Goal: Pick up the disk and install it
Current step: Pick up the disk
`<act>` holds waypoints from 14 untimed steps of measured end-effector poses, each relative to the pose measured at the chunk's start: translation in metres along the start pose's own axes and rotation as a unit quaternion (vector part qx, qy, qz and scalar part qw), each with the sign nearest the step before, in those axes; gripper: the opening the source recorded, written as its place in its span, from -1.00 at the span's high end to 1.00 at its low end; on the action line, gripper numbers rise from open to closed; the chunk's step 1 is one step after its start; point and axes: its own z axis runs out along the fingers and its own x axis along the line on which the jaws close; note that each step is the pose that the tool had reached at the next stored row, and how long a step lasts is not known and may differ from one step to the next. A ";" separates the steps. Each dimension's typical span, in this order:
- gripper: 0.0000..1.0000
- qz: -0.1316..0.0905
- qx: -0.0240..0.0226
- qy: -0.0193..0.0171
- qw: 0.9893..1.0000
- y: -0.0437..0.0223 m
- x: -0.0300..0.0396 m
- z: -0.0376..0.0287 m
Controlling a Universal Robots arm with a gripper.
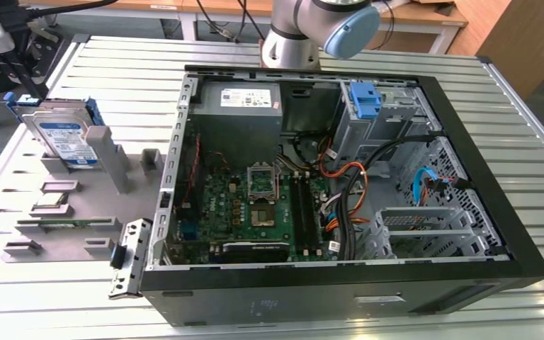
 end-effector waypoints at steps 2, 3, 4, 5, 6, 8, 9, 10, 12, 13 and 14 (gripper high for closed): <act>0.79 -0.007 0.000 0.001 1.000 0.0000 0.0000 0.0000; 0.79 -0.011 0.000 0.001 1.000 0.0000 0.0000 0.0000; 0.79 -0.017 0.000 0.001 1.000 0.0000 0.0000 0.0000; 0.79 -0.022 0.000 0.002 1.000 0.0000 0.0000 0.0000; 0.79 -0.028 0.000 0.002 1.000 0.0000 0.0000 0.0000; 0.79 -0.037 0.000 0.003 0.999 0.0000 0.0000 0.0000; 0.79 -0.041 0.000 0.003 0.999 0.0000 0.0000 -0.0001; 0.79 -0.045 0.000 0.003 0.999 0.0000 0.0000 0.0000; 0.79 -0.054 0.000 0.004 0.999 0.0000 0.0000 0.0000; 0.79 -0.060 0.000 0.005 0.998 0.0000 0.0000 0.0000; 0.79 -0.066 0.000 0.005 0.998 0.0000 0.0000 0.0000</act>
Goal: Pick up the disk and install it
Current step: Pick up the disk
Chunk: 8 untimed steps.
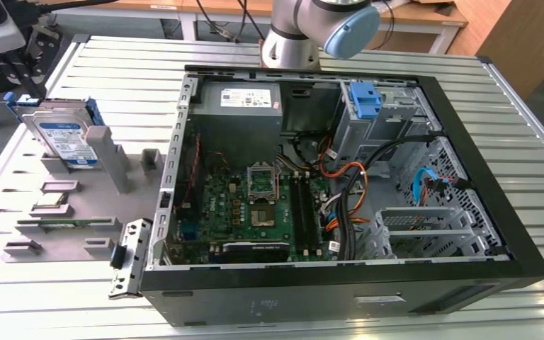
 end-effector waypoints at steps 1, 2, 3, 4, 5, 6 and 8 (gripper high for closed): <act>0.79 -0.006 0.000 0.000 1.000 0.0000 0.0000 0.0000; 0.79 -0.012 0.000 0.001 1.000 0.0000 0.0000 0.0000; 0.79 -0.017 0.000 0.001 1.000 0.0000 0.0000 -0.0001; 0.79 -0.022 0.000 0.002 1.000 0.0000 0.0000 0.0000; 0.79 -0.027 0.000 0.002 1.000 0.0000 0.0000 0.0000; 0.79 -0.033 0.000 0.003 0.999 0.0000 0.0000 0.0000; 0.79 -0.047 0.000 0.004 0.999 0.0000 0.0000 0.0000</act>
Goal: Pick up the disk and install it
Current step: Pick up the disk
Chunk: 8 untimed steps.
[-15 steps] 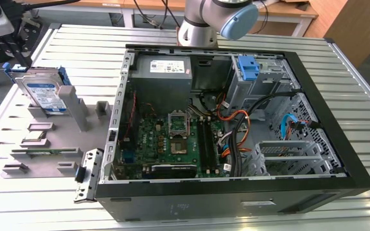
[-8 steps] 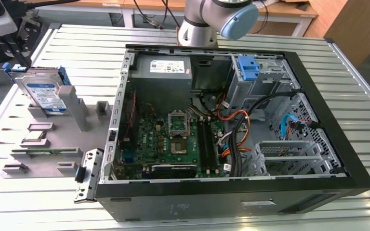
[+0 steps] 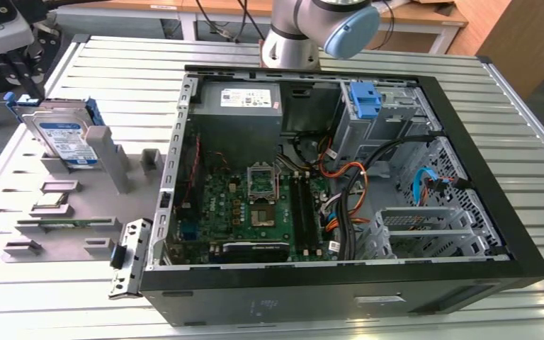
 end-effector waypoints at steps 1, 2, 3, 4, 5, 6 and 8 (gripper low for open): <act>0.79 -0.008 0.000 0.001 1.000 0.0000 0.0000 0.0000; 0.79 -0.017 0.000 0.001 1.000 0.0000 0.0000 0.0000; 0.79 -0.026 0.000 0.002 1.000 0.0000 0.0000 0.0000; 0.79 -0.034 0.000 0.003 0.999 0.0000 0.0000 0.0000; 0.79 -0.043 0.000 0.003 0.999 0.0000 0.0000 0.0000; 0.79 -0.052 0.000 0.004 0.999 0.0000 0.0000 0.0000; 0.79 -0.069 0.001 0.005 0.998 0.0000 0.0000 0.0000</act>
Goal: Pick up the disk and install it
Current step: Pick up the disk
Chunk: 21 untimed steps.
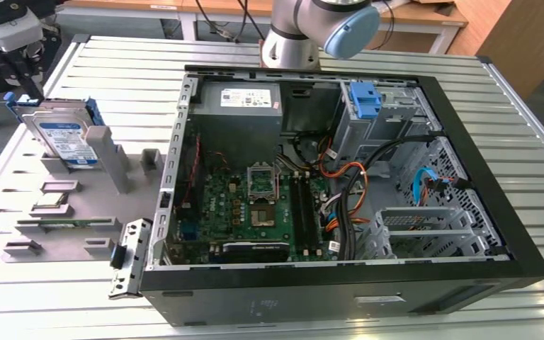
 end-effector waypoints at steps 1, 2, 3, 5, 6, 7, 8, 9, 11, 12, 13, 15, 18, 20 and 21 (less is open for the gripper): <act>0.79 -0.008 0.000 0.001 1.000 0.0000 0.0000 0.0000; 0.79 -0.017 0.000 0.001 1.000 0.0000 0.0000 0.0000; 0.79 -0.025 0.000 0.002 1.000 0.0000 0.0000 0.0000; 0.79 -0.041 0.000 0.003 0.999 0.0000 0.0000 0.0000; 0.79 -0.049 0.000 0.004 0.999 0.0000 0.0000 0.0001; 0.79 -0.057 0.000 0.004 0.998 0.0000 0.0000 0.0001; 0.79 -0.065 0.000 0.005 0.998 0.0000 0.0000 0.0000; 0.79 -0.073 0.001 0.006 0.997 0.0000 0.0000 0.0000; 0.79 -0.088 0.001 0.007 0.996 0.0000 0.0000 0.0001; 0.79 -0.096 0.001 0.007 0.995 0.0000 0.0000 0.0001; 0.79 -0.104 0.001 0.008 0.995 -0.0001 0.0000 0.0001; 0.79 -0.119 0.001 0.009 0.993 0.0000 0.0000 0.0001; 0.79 -0.143 0.001 0.011 0.990 0.0000 0.0000 0.0001; 0.79 -0.161 0.001 0.012 0.987 0.0000 0.0000 0.0001; 0.79 -0.170 0.001 0.013 0.985 0.0000 0.0000 0.0001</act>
